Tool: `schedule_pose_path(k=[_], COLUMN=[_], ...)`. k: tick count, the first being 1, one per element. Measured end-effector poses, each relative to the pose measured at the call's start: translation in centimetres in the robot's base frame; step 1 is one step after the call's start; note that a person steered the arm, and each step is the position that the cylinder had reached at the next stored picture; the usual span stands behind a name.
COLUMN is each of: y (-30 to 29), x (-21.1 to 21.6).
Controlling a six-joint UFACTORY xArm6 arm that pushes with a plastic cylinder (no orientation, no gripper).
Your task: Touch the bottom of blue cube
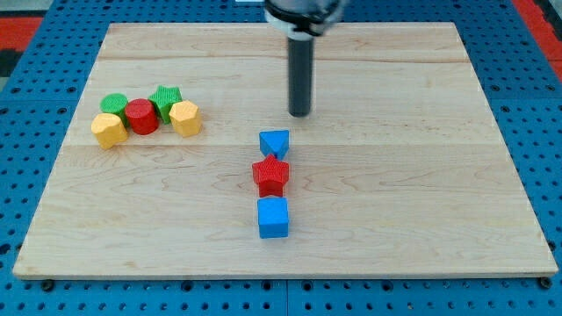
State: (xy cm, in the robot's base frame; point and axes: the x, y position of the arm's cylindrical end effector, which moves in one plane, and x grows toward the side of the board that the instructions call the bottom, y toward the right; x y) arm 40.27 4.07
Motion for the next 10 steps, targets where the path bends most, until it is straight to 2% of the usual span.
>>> schedule_pose_path(k=[2, 3, 5, 8, 10], y=[8.1, 8.9, 1.2, -7.1, -6.1], x=[8.2, 13.5, 21.5, 19.0, 15.7])
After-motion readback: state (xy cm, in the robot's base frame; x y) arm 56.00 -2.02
